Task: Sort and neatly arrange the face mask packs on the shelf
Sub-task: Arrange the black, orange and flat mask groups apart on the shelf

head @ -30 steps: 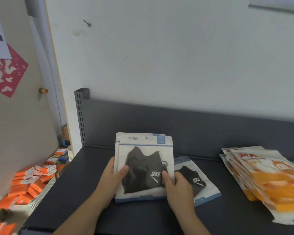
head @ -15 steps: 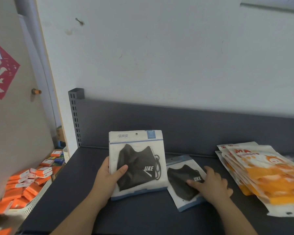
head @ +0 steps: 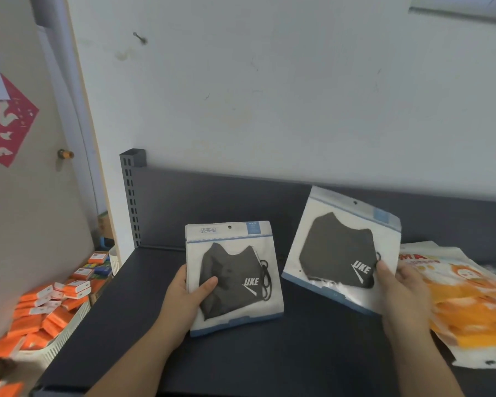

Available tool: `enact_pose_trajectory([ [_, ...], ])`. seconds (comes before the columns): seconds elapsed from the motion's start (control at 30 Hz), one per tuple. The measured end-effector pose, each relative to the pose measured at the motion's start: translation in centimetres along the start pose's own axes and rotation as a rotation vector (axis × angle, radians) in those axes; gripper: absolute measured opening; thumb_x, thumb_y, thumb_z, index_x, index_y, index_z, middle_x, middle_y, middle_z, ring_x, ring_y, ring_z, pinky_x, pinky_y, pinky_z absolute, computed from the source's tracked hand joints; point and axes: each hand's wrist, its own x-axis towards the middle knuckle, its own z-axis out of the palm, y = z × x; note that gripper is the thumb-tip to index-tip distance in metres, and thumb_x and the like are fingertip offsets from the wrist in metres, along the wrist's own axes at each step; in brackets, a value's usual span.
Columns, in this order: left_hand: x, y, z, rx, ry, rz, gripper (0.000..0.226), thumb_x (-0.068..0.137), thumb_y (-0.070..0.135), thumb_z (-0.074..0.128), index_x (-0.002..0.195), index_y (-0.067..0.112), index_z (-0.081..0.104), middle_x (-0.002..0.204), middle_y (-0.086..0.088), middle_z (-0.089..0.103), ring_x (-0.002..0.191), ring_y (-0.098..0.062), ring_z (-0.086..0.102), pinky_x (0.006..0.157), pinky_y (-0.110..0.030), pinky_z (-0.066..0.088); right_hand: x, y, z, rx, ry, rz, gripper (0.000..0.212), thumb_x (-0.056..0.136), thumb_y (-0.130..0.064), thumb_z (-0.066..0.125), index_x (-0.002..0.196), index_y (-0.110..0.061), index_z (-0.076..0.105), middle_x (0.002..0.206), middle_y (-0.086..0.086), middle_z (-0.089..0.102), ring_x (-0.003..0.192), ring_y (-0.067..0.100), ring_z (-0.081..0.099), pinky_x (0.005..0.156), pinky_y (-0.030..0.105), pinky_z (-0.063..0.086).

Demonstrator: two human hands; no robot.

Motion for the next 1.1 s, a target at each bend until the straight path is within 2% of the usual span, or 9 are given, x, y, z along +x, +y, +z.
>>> enact_pose_trajectory([
  [0.17,-0.3,0.3,0.1,0.030,-0.031,0.001,0.034,0.089,0.010,0.070,0.115,0.028,0.061,0.107,0.004,0.075,0.097,-0.011,0.072,0.075,-0.023,0.058,-2.8,1.8,4.4,-0.076,-0.233,-0.022,0.012,0.096,-0.005,0.060,0.099,-0.014,0.067,0.086,0.003,0.076,0.076,0.019,0.071,0.064,0.029,0.054],
  [0.27,-0.6,0.7,0.3,0.074,-0.065,0.019,0.027,0.093,0.013,0.064,0.116,0.028,0.060,0.105,0.008,0.075,0.095,-0.005,0.071,0.072,-0.017,0.056,-4.2,4.8,7.2,-0.182,-0.349,-0.031,0.012,0.094,-0.005,0.063,0.094,-0.017,0.066,0.086,0.000,0.076,0.081,0.020,0.070,0.074,0.036,0.055],
  [0.33,-1.0,1.0,0.5,0.105,-0.108,0.020,0.024,0.096,0.016,0.059,0.114,0.033,0.058,0.102,0.018,0.074,0.094,0.000,0.069,0.071,-0.014,0.055,-5.0,6.1,8.2,-0.215,-0.388,0.001,0.008,0.095,-0.012,0.062,0.095,-0.021,0.063,0.089,-0.001,0.073,0.088,0.020,0.068,0.075,0.033,0.052],
  [0.47,-1.5,1.2,0.6,0.150,-0.201,0.001,0.046,0.086,0.007,0.072,0.116,0.037,0.055,0.105,0.017,0.074,0.098,-0.001,0.069,0.072,-0.018,0.057,-6.2,6.8,9.0,-0.220,-0.439,0.038,0.003,0.098,-0.021,0.058,0.099,-0.023,0.058,0.096,-0.002,0.069,0.094,0.018,0.065,0.071,0.026,0.046],
  [0.6,-1.6,2.0,0.5,0.193,-0.231,0.030,0.056,0.082,0.008,0.076,0.123,0.038,0.052,0.112,0.020,0.071,0.106,-0.005,0.068,0.078,-0.021,0.058,-6.2,5.9,8.7,-0.046,-0.464,-0.025,0.028,0.097,-0.004,0.058,0.114,-0.025,0.052,0.110,-0.003,0.067,0.106,0.016,0.065,0.080,0.020,0.049],
  [0.73,-1.3,3.1,1.3,0.219,-0.205,0.118,0.055,0.084,0.013,0.074,0.124,0.041,0.049,0.112,0.025,0.069,0.108,0.003,0.064,0.083,-0.020,0.055,-4.7,4.3,7.7,0.075,-0.540,-0.113,0.065,0.093,0.008,0.058,0.145,-0.026,0.038,0.127,-0.003,0.064,0.116,0.013,0.063,0.095,0.033,0.052],
  [0.87,-1.6,1.8,1.8,0.265,-0.278,0.099,0.063,0.083,0.008,0.076,0.127,0.040,0.042,0.117,0.022,0.066,0.112,0.005,0.061,0.091,-0.014,0.049,-4.8,5.3,7.5,0.021,-0.594,-0.046,0.059,0.086,0.006,0.065,0.128,-0.033,0.049,0.120,-0.002,0.068,0.118,0.022,0.062,0.097,0.038,0.052],
  [0.97,-1.7,1.4,1.7,0.332,-0.343,0.056,0.068,0.080,0.006,0.079,0.126,0.035,0.038,0.121,0.011,0.063,0.111,0.006,0.060,0.088,-0.008,0.048,-5.6,6.6,7.0,-0.058,-0.620,-0.054,0.069,0.076,0.003,0.068,0.127,-0.037,0.043,0.120,-0.008,0.065,0.118,0.013,0.060,0.103,0.040,0.049],
  [1.1,-1.2,1.6,1.7,0.318,-0.320,0.053,0.065,0.082,0.005,0.077,0.123,0.037,0.039,0.120,0.011,0.063,0.109,0.006,0.061,0.085,-0.010,0.049,-5.0,6.3,7.1,-0.098,-0.609,-0.084,0.068,0.081,0.017,0.062,0.128,-0.028,0.041,0.116,-0.009,0.066,0.112,0.007,0.061,0.097,0.026,0.048],
])
